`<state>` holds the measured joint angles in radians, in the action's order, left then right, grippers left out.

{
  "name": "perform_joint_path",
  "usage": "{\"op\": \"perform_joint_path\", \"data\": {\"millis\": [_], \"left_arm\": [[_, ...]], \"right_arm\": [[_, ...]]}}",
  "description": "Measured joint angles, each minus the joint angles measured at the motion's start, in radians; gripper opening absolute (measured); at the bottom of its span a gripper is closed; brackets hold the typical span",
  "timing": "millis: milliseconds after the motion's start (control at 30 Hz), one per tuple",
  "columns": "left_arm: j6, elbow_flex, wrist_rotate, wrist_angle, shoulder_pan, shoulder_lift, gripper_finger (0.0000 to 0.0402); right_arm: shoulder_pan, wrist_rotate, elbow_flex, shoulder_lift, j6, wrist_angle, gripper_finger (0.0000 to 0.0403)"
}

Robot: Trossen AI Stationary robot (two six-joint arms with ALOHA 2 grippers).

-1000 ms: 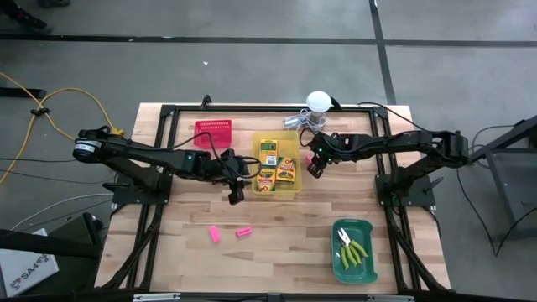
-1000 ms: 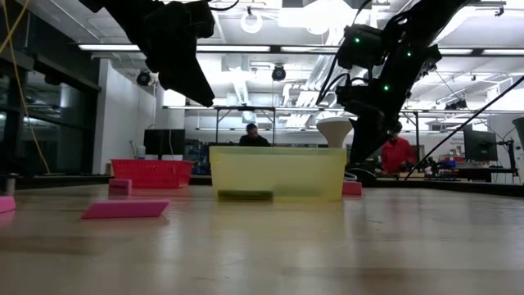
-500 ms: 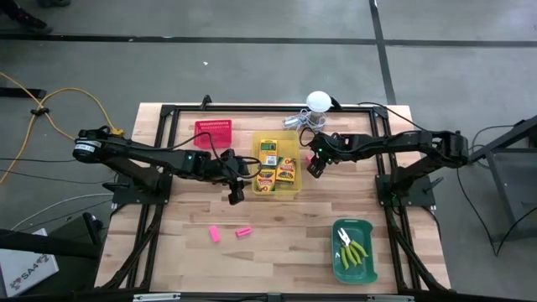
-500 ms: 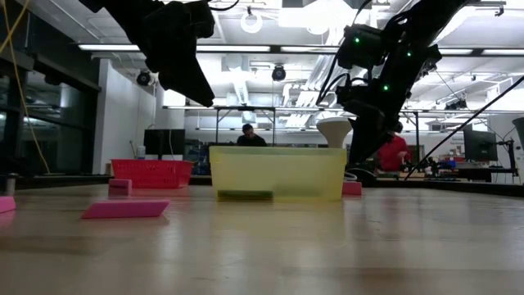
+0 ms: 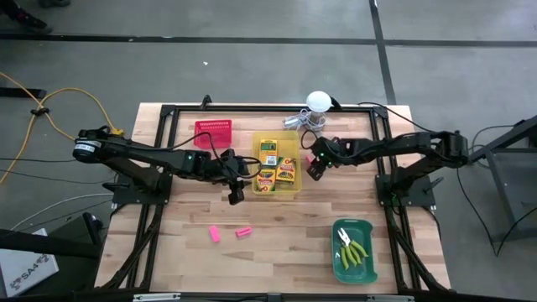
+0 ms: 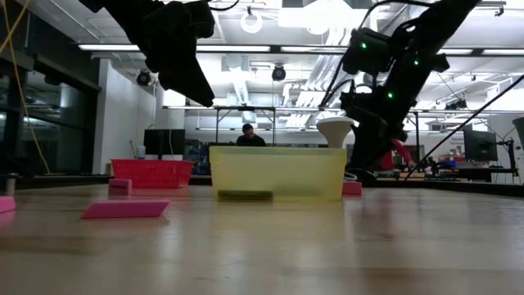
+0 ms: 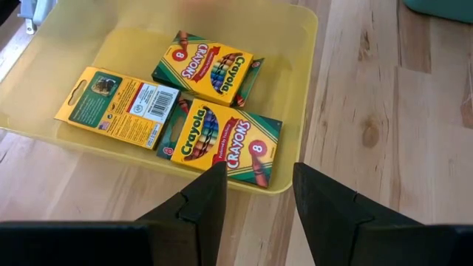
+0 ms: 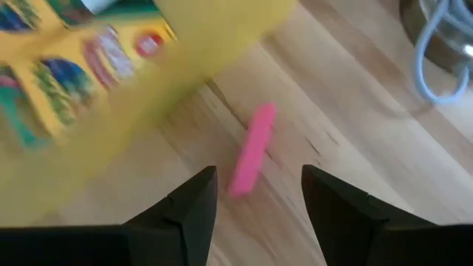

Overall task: Pick & Place School Supplies
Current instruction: Put the pink eraser into the red bin

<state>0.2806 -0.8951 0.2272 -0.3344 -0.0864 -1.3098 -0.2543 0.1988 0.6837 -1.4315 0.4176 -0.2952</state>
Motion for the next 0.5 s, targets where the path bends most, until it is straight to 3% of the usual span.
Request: {"op": "perform_joint_path", "data": {"millis": [500], "left_arm": [[0.0,0.0,0.001,0.0,0.0,0.0,0.0149]], "right_arm": [[0.0,-0.016,-0.068,0.0,0.009,0.121,0.0188]]}}
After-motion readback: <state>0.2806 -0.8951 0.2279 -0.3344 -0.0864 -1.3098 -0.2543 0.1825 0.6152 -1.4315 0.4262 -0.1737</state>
